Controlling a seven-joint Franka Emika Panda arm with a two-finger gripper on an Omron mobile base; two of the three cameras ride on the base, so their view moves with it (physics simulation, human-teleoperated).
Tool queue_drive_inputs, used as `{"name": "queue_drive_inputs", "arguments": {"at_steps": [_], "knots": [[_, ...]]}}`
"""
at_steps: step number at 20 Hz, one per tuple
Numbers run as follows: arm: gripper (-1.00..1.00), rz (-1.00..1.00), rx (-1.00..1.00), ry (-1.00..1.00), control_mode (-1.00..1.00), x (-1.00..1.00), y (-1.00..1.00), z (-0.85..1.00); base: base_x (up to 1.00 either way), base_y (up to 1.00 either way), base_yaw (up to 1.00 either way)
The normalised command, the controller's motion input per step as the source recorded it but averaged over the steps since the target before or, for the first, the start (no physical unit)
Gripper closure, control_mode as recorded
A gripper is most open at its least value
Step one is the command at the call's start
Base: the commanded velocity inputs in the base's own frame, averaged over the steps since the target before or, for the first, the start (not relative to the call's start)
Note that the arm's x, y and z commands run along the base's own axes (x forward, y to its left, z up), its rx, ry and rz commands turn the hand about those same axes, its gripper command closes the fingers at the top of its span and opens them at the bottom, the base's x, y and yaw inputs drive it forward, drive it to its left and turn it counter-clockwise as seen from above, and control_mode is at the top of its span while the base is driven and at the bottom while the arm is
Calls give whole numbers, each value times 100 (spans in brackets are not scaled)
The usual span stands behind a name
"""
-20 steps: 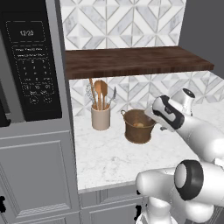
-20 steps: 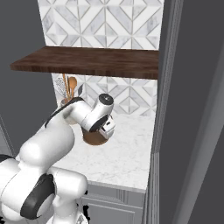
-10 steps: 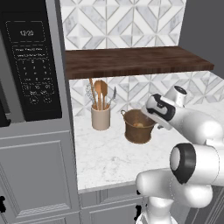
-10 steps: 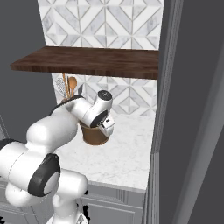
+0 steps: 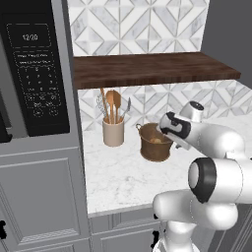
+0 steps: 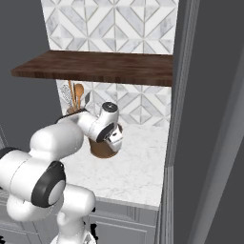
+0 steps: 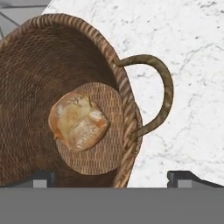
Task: Open the cabinet, pick up the bread from the cabinet and place it in the basket. Then move the basket to the dining counter.
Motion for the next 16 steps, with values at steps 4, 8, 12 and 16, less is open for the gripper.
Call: {"name": "queue_drive_inputs", "arguments": {"at_steps": [4,8,12,16], "knots": [[-100,-6,-9,3,-100,0,27,-32,0,0,0],[100,-3,-12,5,-100,0,40,-43,0,0,0],[100,-2,-11,8,-100,6,40,-44,0,0,0],[100,0,-5,6,-100,3,18,-26,0,0,0]]}}
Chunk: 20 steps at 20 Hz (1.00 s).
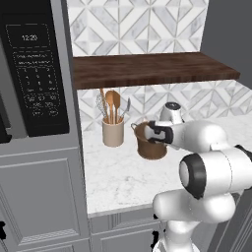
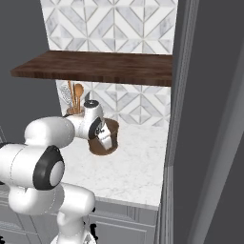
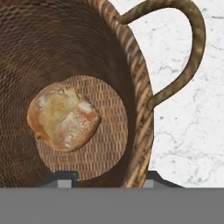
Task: Open the cabinet, pick up the bread from the cabinet and place it in the basket. Then move the basket to the dining counter.
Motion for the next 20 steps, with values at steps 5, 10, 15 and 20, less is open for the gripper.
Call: {"name": "queue_drive_inputs", "arguments": {"at_steps": [5,10,15,20], "knots": [[100,0,0,-1,-100,-13,0,-1,0,0,0],[100,0,0,-36,-100,-45,0,17,0,0,0],[100,-2,0,-38,-100,-46,0,35,0,0,0],[100,-9,0,-22,-100,-31,0,44,0,0,0]]}}
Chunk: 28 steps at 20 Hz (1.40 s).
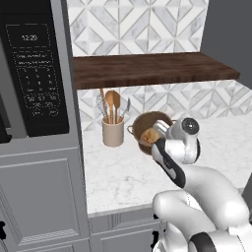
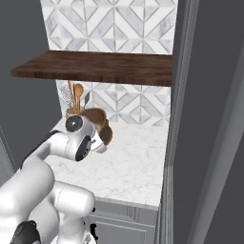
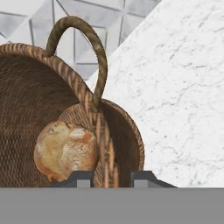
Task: Open the cabinet, pick up the bread from the cabinet and place it in the basket. Then move the basket to the dining counter.
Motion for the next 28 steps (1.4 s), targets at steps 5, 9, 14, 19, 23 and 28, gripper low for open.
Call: {"name": "queue_drive_inputs", "arguments": {"at_steps": [5,9,14,19,23,28], "knots": [[100,-1,-1,3,-100,-42,0,90,0,0,0],[100,0,1,26,-100,-43,0,85,0,0,0],[100,0,6,13,-100,-51,0,62,0,0,0],[100,-4,26,-1,-100,-70,0,23,0,0,0],[100,-7,16,0,-100,-50,5,34,0,0,0],[100,-1,-3,0,-100,-41,3,40,0,0,0]]}}
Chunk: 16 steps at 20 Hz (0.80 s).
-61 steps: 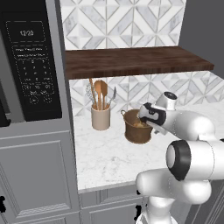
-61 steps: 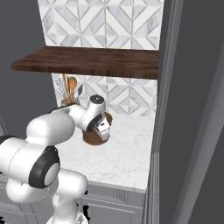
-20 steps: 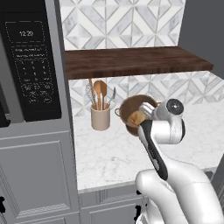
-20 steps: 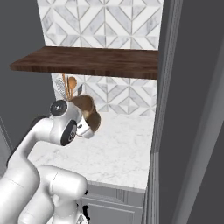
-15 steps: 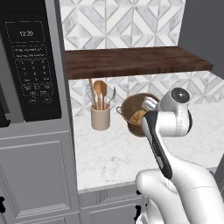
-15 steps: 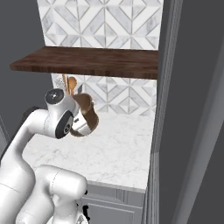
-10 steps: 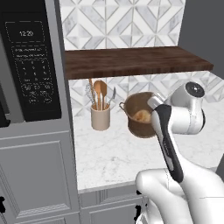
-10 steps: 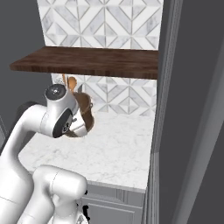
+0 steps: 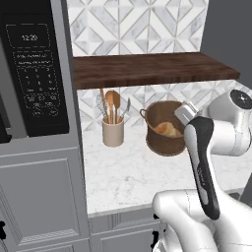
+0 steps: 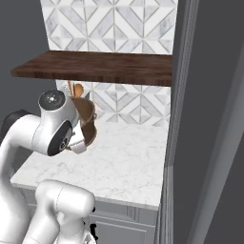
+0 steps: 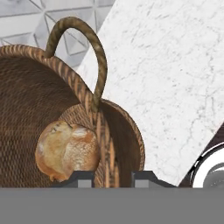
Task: Open the cabinet, pick up the bread from the cabinet and place it in the basket. Then move the basket to the dining counter.
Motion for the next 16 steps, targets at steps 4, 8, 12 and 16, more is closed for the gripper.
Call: {"name": "queue_drive_inputs", "arguments": {"at_steps": [4,8,12,16], "knots": [[100,-1,0,-2,-100,-38,-9,18,0,0,0],[100,0,0,-2,-100,-41,0,18,0,0,0],[100,0,0,-4,-100,-28,0,13,0,0,0],[100,0,0,-7,-100,-27,0,22,0,0,0]]}}
